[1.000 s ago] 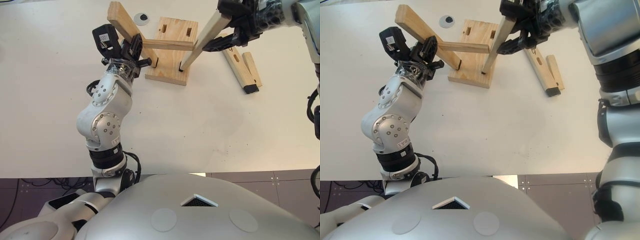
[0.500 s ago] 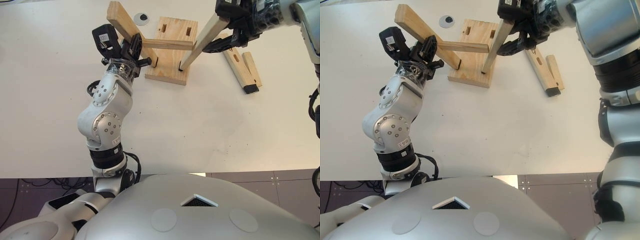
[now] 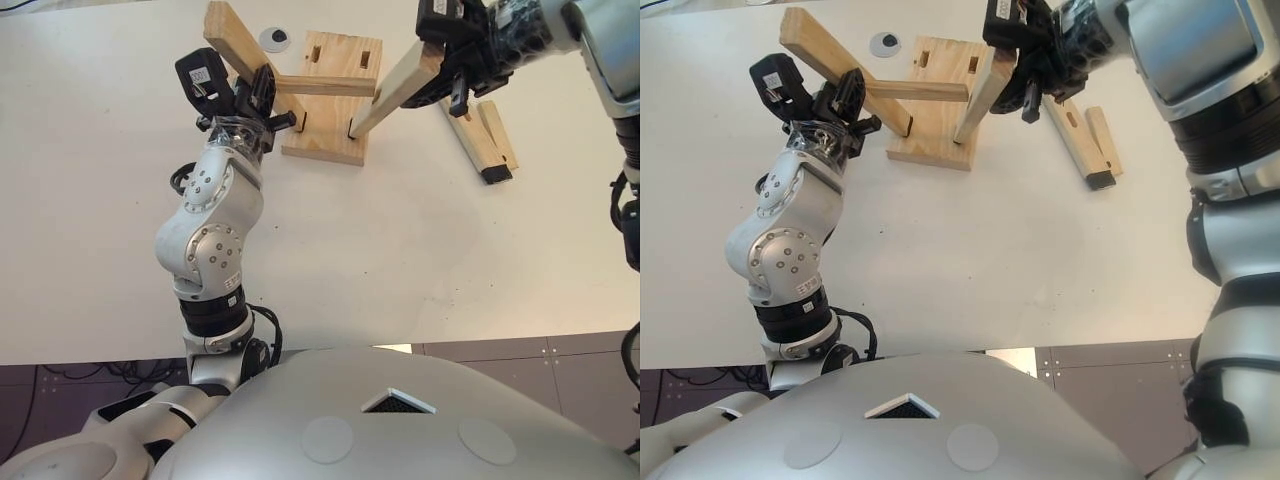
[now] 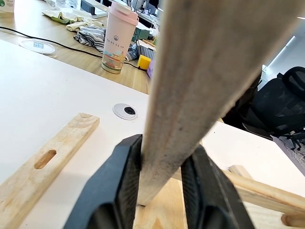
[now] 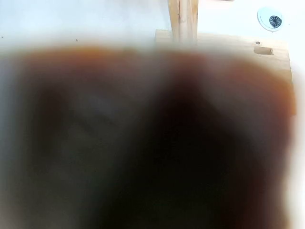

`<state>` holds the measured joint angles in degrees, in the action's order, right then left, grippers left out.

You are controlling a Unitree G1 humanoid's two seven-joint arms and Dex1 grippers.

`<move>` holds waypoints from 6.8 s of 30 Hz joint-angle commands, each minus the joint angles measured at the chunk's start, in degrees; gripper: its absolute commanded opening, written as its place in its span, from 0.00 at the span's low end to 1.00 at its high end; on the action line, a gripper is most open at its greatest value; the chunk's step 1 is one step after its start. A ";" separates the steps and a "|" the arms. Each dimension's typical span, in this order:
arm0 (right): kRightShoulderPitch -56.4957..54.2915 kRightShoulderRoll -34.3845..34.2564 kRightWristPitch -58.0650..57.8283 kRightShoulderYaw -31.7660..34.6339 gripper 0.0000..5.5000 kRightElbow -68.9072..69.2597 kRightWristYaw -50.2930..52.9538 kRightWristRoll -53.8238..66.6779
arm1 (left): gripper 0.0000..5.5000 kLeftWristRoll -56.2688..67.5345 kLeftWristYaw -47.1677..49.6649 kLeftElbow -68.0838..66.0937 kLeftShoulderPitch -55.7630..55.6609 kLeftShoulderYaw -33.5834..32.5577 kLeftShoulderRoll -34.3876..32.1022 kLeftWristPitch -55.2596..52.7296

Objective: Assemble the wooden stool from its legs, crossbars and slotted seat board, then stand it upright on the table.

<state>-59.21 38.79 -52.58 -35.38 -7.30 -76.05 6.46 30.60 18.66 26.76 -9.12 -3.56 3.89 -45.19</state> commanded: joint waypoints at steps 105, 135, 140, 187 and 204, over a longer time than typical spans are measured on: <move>28.14 -12.29 15.18 25.40 0.39 6.61 25.14 12.23 | 0.18 -17.07 -18.39 -14.30 -13.15 15.95 -9.02 -17.60; 24.59 -14.49 20.99 23.05 0.39 -4.76 30.48 5.13 | 0.36 -14.08 -20.04 -5.48 -13.69 7.03 -4.42 -18.01; 25.25 -14.54 21.60 23.32 0.39 -3.83 30.62 5.23 | 0.36 -11.39 -26.12 -1.53 -9.97 14.84 -9.78 -28.26; 22.91 -17.34 22.36 26.25 0.39 -2.02 31.79 7.98 | 0.00 -6.81 -8.39 -20.46 -30.65 -25.36 -18.59 18.92; 23.90 -11.84 28.60 27.65 0.39 -6.05 30.79 3.82 | 0.00 -17.30 -25.04 -35.77 -11.69 2.53 -9.37 12.20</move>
<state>-36.39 25.59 -23.52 -7.74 -12.38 -46.03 12.61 12.80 -5.34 -11.38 -22.24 -2.84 -6.49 -30.08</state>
